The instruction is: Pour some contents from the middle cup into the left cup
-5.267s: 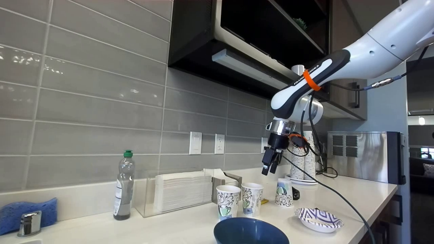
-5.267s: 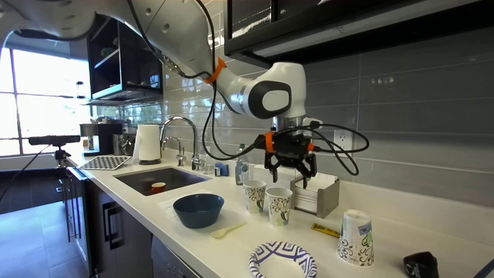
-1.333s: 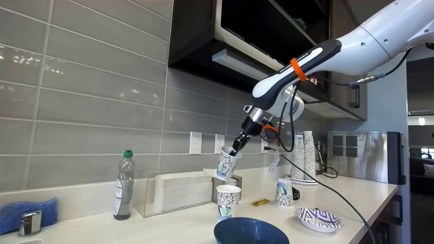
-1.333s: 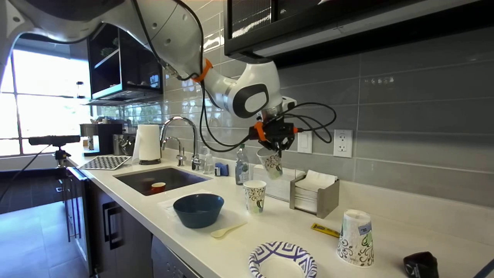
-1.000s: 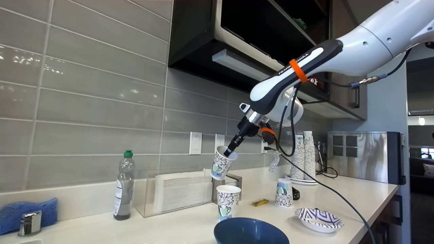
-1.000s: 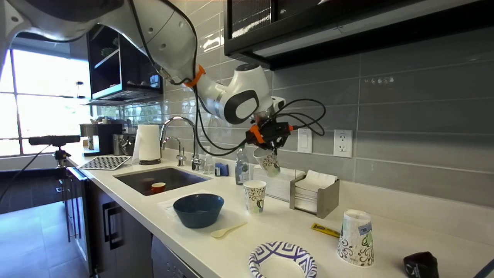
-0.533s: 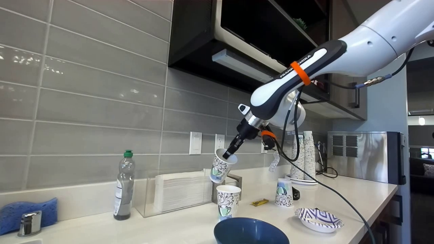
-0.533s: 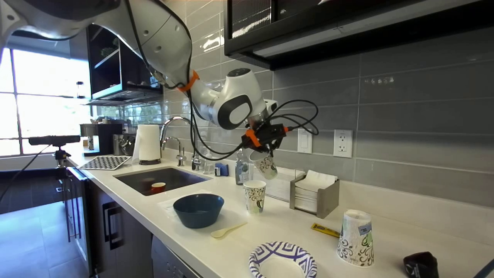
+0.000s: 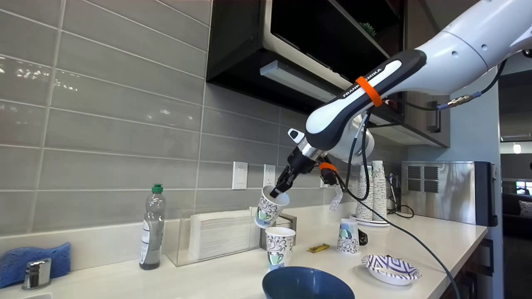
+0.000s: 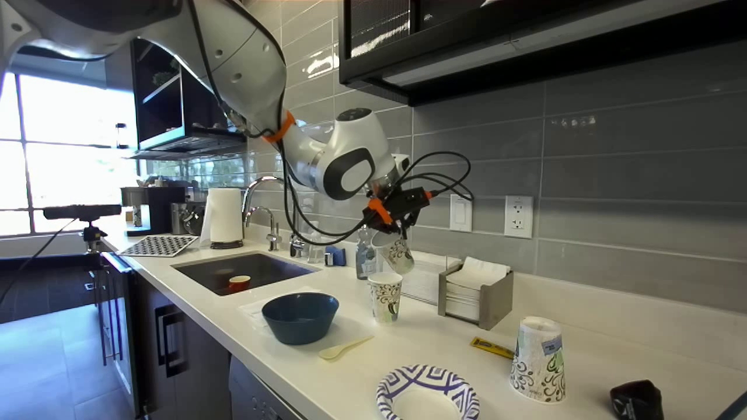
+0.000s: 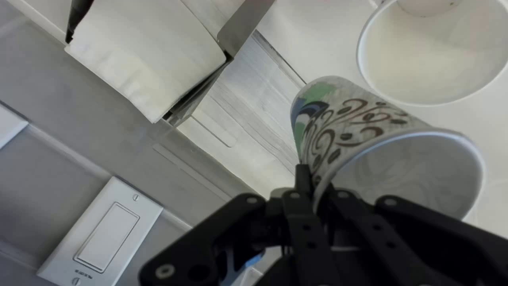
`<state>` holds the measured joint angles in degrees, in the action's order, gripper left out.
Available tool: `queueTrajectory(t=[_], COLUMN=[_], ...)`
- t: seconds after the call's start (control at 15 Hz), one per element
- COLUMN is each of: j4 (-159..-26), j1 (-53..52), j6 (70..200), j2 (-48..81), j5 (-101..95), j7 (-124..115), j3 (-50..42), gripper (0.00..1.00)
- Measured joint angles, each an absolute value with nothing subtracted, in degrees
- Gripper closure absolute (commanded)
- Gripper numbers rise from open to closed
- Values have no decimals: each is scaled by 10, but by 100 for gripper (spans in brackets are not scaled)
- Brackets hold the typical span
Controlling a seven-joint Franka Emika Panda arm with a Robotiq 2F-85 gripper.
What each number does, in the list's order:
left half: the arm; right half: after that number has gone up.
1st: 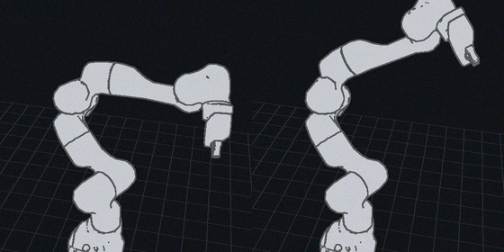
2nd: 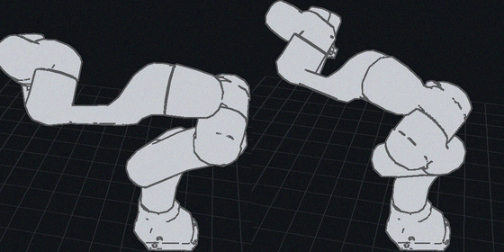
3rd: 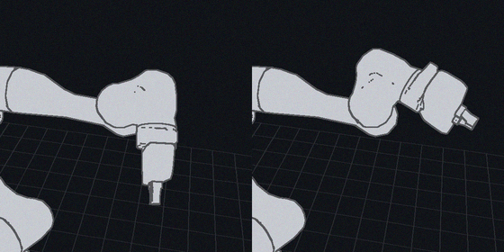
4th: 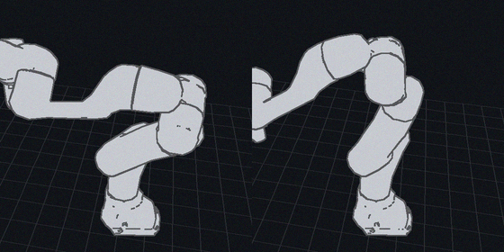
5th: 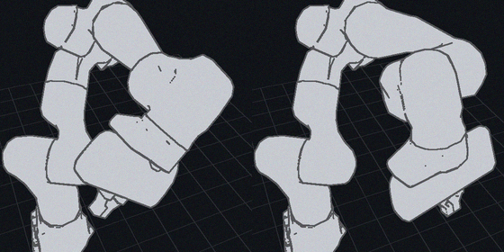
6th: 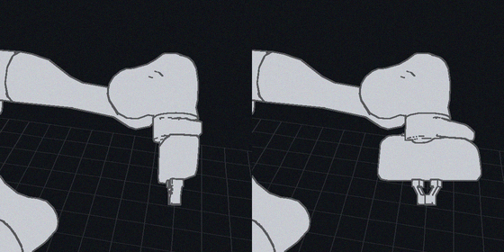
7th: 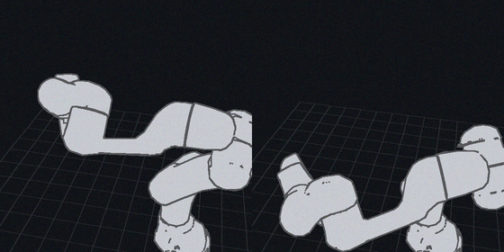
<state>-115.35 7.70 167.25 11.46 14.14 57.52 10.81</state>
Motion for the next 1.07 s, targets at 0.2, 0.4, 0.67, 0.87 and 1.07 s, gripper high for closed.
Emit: queueTrajectory(t=[0.2,0.4,0.67,0.87,1.07], j4=[-1173,-1185,-1186,-1187,-1188], j1=[81,103,176,256,294], j6=[1730,1795,1835,1855,1861], j2=[114,114,115,116,118], j5=[147,179,235,256,256], j7=[623,676,746,791,808], j3=[121,162,275,371,406], gripper=[99,99,99,95,95])
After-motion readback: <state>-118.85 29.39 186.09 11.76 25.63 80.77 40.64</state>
